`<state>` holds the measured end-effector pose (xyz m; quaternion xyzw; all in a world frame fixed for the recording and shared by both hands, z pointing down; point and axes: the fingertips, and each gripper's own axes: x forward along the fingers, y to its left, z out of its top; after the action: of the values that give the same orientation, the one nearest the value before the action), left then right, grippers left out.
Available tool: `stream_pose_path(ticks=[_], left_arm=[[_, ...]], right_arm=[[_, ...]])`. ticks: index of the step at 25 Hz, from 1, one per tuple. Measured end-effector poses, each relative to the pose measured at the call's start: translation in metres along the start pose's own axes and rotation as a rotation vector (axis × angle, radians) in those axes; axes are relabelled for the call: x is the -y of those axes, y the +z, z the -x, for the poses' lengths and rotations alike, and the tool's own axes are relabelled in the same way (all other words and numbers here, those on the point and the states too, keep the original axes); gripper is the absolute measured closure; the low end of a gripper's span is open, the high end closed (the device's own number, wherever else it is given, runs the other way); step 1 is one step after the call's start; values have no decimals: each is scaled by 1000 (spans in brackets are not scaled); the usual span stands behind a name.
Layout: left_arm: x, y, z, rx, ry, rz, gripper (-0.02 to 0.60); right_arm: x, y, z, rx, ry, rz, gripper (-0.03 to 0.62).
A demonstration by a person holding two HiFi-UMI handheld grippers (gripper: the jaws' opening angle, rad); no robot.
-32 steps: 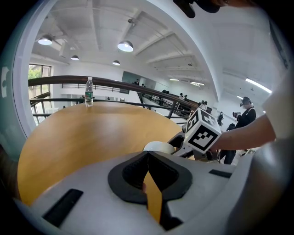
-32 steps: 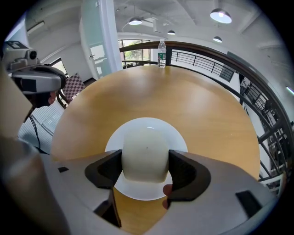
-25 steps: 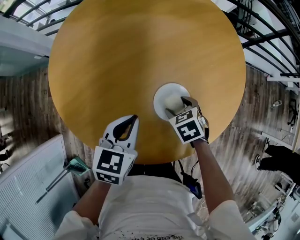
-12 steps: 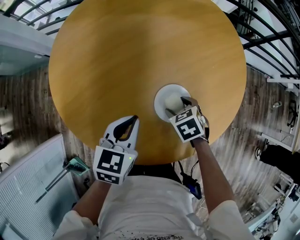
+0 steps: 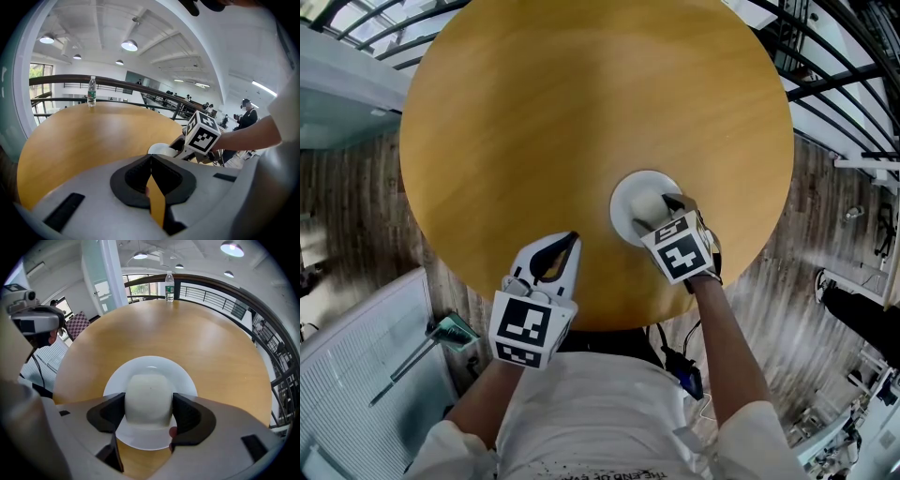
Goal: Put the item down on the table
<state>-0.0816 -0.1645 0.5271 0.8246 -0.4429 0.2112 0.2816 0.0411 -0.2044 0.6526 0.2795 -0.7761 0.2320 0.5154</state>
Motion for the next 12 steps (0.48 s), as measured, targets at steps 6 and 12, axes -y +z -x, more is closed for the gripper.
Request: stream_pose_path(ticks=[6,12], left_arm=[[-2,-3,1,0,3,-4,558],[0,2,1,5,5,-6,558]], right_arm=[[0,0,-2,9,16,21,283],[2,5,9,33,35,-20,283]])
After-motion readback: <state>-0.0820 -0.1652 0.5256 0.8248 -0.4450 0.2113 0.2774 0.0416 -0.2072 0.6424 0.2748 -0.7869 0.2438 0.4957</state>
